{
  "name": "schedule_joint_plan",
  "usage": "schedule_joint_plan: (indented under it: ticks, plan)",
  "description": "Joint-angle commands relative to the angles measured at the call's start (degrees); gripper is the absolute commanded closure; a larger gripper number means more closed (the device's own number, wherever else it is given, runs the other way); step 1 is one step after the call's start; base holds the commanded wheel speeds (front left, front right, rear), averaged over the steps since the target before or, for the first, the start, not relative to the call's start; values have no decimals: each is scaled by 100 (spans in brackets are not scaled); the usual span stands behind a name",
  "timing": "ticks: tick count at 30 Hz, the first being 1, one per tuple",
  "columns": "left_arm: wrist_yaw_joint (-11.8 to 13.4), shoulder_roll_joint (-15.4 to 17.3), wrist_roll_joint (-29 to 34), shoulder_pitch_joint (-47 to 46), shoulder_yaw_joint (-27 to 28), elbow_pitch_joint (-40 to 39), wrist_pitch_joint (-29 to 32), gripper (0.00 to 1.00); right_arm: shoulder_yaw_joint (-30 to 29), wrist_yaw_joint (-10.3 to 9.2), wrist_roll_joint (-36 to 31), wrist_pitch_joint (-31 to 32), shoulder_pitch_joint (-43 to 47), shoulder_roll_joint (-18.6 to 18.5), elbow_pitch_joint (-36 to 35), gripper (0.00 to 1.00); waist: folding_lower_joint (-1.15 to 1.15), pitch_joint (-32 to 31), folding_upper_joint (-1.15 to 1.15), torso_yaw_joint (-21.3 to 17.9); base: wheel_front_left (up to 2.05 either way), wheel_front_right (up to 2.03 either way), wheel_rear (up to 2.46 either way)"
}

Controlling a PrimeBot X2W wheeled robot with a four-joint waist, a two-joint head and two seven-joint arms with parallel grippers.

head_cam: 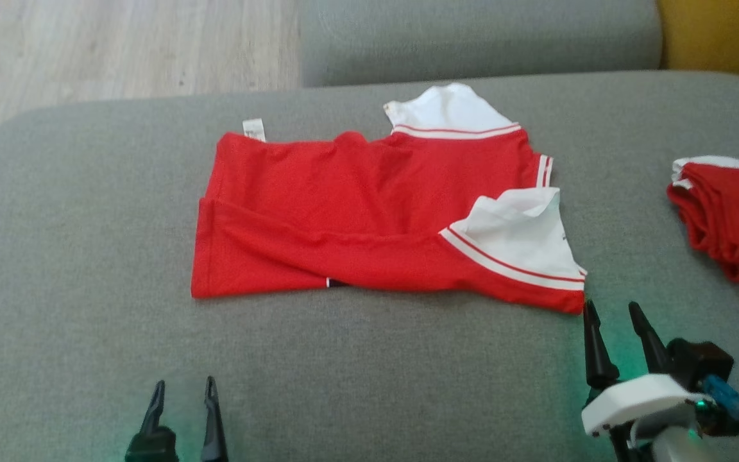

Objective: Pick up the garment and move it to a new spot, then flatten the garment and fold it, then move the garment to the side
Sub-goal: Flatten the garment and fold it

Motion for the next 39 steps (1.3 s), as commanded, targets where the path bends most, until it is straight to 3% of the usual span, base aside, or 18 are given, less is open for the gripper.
schedule_joint_plan:
  ticks: [1,8,13,14,15,16,23,28,39]
  plan:
    - [-10,46,14,-228,155,-190,-38,0,121,-4,14,-54,-293,-23,-143,0,0,78,0,10,0,0,0]
    - [-16,46,-13,-500,-56,-162,-38,0,72,-4,46,-54,-876,-23,427,0,0,459,0,103,0,0,0]
    - [-41,46,-56,-715,-168,-101,-38,0,49,-4,-76,-54,-1255,-23,1470,4,0,693,0,238,0,0,0]
    - [-43,46,-66,-739,-182,-94,-38,0,59,-4,-78,-54,-1295,-23,1626,34,0,717,0,255,0,0,0]
    - [-44,46,-76,-758,-191,-87,-38,0,100,-4,-27,-54,-1327,-23,1758,89,0,731,0,265,0,0,0]
    - [-44,46,-87,-773,-195,-85,-38,0,149,-4,-26,-54,-1352,-23,1854,100,0,747,0,267,0,0,0]
    - [-171,46,-336,-845,-160,-181,-38,0,-313,-4,-235,-54,-1216,-23,1541,100,0,732,0,75,0,0,0]
    - [-449,46,-612,-996,-125,-223,-38,0,-786,-4,-658,-54,-1152,-88,1326,100,0,779,0,-112,0,0,0]
    - [-974,46,-616,-1668,119,-162,-38,0,-773,-4,-883,-54,-1258,-97,1203,100,0,956,0,-355,0,0,0]
